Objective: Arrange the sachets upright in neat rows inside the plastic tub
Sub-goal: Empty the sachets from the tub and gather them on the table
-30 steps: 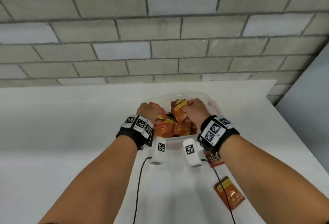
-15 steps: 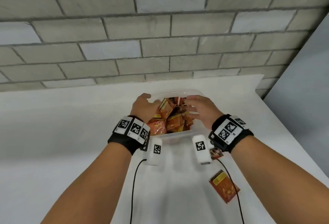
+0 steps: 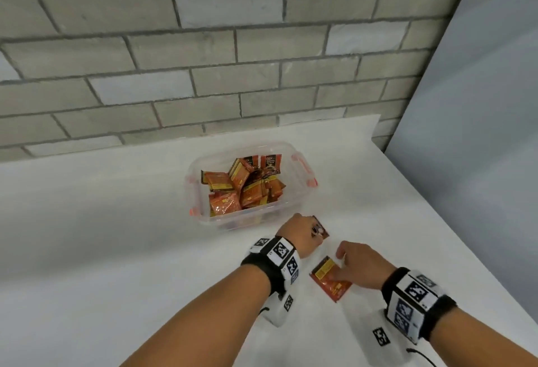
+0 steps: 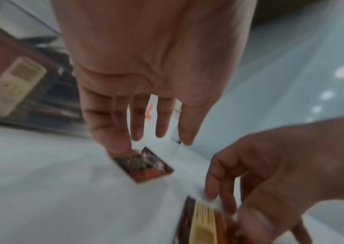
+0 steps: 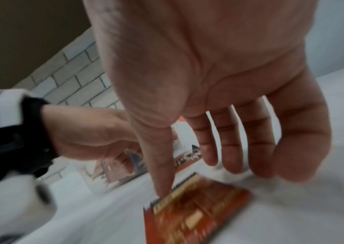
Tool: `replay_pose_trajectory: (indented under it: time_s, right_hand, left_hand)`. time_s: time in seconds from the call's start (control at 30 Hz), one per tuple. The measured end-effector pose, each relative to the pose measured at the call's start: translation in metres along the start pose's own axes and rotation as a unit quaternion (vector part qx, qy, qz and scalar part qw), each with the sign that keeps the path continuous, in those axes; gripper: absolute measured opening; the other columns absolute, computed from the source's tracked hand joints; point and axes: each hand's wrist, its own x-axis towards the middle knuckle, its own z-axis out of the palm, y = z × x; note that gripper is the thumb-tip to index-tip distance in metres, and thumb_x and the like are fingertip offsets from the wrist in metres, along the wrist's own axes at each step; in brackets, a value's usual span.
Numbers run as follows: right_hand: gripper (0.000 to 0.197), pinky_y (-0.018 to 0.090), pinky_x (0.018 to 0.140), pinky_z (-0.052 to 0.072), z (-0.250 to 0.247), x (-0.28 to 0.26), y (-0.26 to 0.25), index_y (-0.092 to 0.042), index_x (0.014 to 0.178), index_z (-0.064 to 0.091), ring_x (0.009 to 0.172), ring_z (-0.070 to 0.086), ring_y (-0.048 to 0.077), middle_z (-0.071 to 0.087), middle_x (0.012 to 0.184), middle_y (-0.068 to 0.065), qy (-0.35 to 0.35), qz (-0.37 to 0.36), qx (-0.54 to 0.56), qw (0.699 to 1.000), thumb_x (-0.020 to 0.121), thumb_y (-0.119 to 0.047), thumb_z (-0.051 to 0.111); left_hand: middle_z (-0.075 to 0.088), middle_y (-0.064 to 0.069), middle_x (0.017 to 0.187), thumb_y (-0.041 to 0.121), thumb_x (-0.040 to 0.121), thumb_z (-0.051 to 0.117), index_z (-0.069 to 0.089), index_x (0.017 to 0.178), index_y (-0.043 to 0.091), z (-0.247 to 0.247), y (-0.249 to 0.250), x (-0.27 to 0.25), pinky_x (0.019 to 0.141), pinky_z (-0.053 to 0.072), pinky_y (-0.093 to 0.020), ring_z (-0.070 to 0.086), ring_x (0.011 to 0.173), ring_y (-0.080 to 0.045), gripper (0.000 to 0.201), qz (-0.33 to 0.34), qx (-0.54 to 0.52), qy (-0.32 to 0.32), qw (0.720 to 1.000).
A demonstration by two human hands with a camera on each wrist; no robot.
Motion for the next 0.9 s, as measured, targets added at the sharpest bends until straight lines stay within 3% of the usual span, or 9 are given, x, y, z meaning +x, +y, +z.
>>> replay_pose_trajectory:
  time_s: [0.13,0.3,0.37,0.47,0.6,0.7,0.77,0.83,0.9]
  right_hand:
    - [0.046,0.022,0.067,0.038,0.018,-0.004,0.0,-0.016,0.115,0.044,0.09,0.052,0.014,0.051,0.106,0.001,0.03,0.002,-0.04,0.999,0.08,-0.033,0.067]
    - [0.032,0.018,0.059,0.037,0.021,-0.007,0.007,-0.024,0.083,0.037,0.083,0.054,0.013,0.056,0.095,-0.002,0.018,-0.008,-0.008,1.0,0.079,-0.028,0.069]
    - [0.032,0.018,0.055,0.037,0.016,-0.01,0.009,-0.021,0.086,0.037,0.073,0.054,0.011,0.056,0.085,-0.003,0.02,-0.011,0.039,0.999,0.081,-0.03,0.067]
    - [0.017,0.017,0.056,0.038,0.002,-0.012,0.003,-0.016,0.102,0.04,0.077,0.059,0.015,0.057,0.087,-0.001,0.021,-0.026,0.07,0.997,0.091,-0.018,0.052]
    - [0.012,0.017,0.055,0.037,-0.021,-0.006,-0.029,-0.015,0.106,0.047,0.068,0.051,0.009,0.057,0.084,-0.003,0.055,-0.069,0.152,0.984,0.094,-0.012,0.044]
    - [0.017,0.026,0.058,0.046,-0.037,0.007,-0.068,-0.021,0.102,0.052,0.067,0.056,0.015,0.062,0.091,0.003,0.072,-0.114,0.249,0.959,0.094,-0.007,0.046]
    - [0.021,0.029,0.056,0.05,-0.044,0.019,-0.097,-0.018,0.105,0.052,0.063,0.057,0.018,0.063,0.096,0.009,0.072,-0.14,0.306,0.939,0.092,-0.002,0.05]
    - [0.027,0.028,0.055,0.051,-0.047,0.035,-0.125,-0.015,0.112,0.049,0.065,0.06,0.018,0.061,0.101,0.009,0.077,-0.151,0.328,0.929,0.091,-0.001,0.055]
    - [0.029,0.03,0.057,0.054,-0.046,0.052,-0.151,-0.016,0.112,0.047,0.067,0.063,0.02,0.061,0.101,0.008,0.078,-0.148,0.344,0.924,0.089,-0.001,0.059]
  left_hand:
    - [0.035,-0.009,0.144,0.029,0.097,0.047,0.038,0.142,0.021,0.027,0.0,0.019,0.104,0.033,-0.043,0.031,0.13,-0.032,0.046,-0.038,0.071,0.011,0.997]
    - [0.035,-0.013,0.137,0.03,0.09,0.058,0.042,0.131,0.016,0.03,0.001,0.024,0.099,0.031,-0.044,0.028,0.128,-0.033,0.046,-0.085,0.137,0.02,0.987]
    - [0.037,-0.012,0.134,0.036,0.085,0.064,0.043,0.129,0.015,0.024,-0.005,0.018,0.099,0.031,-0.042,0.033,0.125,-0.032,0.053,-0.106,0.122,0.001,0.987]
    - [0.04,-0.013,0.131,0.037,0.083,0.068,0.046,0.126,0.011,0.011,-0.024,0.0,0.099,0.041,-0.037,0.044,0.12,-0.03,0.055,-0.127,0.045,-0.01,0.991]
    - [0.055,-0.008,0.123,0.019,0.092,0.058,0.059,0.115,0.008,-0.013,-0.052,-0.038,0.092,0.046,-0.027,0.053,0.111,-0.02,0.025,-0.1,-0.047,0.022,0.994]
    - [0.059,0.001,0.108,0.016,0.096,0.052,0.062,0.107,0.014,-0.045,-0.069,-0.069,0.078,0.047,-0.017,0.056,0.096,-0.01,0.015,-0.073,-0.184,0.096,0.976]
    - [0.059,0.002,0.104,0.016,0.096,0.053,0.063,0.104,0.014,-0.074,-0.082,-0.079,0.08,0.052,-0.025,0.059,0.095,-0.013,0.013,-0.079,-0.264,0.197,0.941]
    - [0.061,-0.002,0.105,0.014,0.096,0.053,0.064,0.101,0.015,-0.098,-0.099,-0.077,0.086,0.054,-0.037,0.062,0.097,-0.02,0.012,-0.098,-0.278,0.287,0.912]
    - [0.061,-0.007,0.113,0.014,0.095,0.052,0.063,0.104,0.017,-0.112,-0.112,-0.067,0.09,0.052,-0.04,0.063,0.1,-0.024,0.014,-0.108,-0.253,0.328,0.904]
